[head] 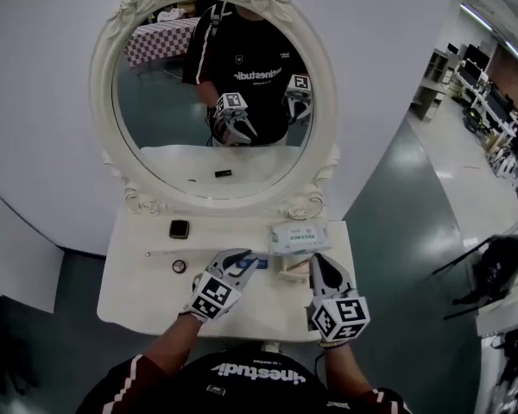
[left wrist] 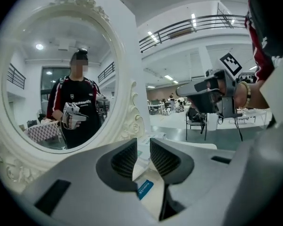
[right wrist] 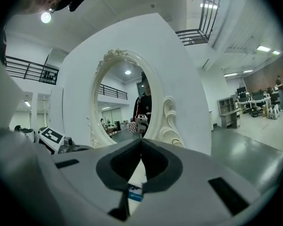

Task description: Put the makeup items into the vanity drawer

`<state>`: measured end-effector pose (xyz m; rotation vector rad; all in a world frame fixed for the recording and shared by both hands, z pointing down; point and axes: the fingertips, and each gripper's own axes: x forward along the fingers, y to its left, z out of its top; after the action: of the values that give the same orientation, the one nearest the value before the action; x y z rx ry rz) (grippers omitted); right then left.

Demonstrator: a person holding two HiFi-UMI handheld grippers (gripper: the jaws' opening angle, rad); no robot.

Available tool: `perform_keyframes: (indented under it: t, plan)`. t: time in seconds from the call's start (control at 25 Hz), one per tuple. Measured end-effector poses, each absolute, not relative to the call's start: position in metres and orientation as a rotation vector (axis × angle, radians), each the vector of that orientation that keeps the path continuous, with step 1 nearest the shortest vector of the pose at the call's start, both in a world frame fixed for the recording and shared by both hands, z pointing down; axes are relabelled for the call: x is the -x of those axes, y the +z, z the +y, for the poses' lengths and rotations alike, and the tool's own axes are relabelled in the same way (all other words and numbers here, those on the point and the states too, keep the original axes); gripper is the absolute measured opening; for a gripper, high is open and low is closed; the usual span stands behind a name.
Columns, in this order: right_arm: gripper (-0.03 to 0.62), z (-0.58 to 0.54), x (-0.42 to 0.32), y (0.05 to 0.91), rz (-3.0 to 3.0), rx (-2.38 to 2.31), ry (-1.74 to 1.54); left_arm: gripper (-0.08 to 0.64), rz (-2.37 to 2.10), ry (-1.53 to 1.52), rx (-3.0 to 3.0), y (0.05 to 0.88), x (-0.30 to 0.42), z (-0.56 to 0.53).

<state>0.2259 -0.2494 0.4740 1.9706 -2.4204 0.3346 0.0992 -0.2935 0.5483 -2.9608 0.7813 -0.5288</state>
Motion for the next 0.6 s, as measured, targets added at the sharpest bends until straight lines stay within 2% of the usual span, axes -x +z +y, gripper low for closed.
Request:
perform_keyframes:
  t: [0.6]
  plan:
    - [0.003, -0.249, -0.153, 0.449, -2.439, -1.914, 0.265, 0.08, 1.016, -0.241, 2.999, 0.485, 0.014, -0.289]
